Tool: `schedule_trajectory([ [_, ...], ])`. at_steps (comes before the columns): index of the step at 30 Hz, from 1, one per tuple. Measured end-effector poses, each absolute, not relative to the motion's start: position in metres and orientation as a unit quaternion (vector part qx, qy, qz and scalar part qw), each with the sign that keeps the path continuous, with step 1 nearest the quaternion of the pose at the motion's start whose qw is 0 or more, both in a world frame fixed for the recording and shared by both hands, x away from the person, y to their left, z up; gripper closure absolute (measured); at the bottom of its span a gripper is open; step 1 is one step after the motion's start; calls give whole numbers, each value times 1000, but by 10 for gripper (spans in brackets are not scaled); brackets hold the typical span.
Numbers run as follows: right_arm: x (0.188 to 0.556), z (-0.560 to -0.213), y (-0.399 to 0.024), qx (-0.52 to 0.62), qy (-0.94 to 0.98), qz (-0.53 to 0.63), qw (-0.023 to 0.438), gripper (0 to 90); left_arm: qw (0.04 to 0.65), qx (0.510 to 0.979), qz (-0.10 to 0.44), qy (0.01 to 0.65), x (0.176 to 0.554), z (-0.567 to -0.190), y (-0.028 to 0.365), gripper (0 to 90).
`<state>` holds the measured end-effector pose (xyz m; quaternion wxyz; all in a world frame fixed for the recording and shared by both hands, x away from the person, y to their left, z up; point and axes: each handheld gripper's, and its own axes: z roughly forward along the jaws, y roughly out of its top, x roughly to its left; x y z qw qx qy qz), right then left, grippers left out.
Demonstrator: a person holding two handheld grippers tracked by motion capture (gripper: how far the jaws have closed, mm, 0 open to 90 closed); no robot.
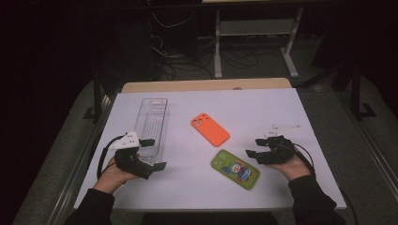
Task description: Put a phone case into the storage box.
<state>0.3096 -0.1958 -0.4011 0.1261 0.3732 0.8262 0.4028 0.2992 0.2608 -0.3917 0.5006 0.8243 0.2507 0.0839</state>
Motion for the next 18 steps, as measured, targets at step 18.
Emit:
schedule_trajectory([
  [18,282,-424,-205,368,812,435,127,0,495,828,88,251,297,-392,264,0],
])
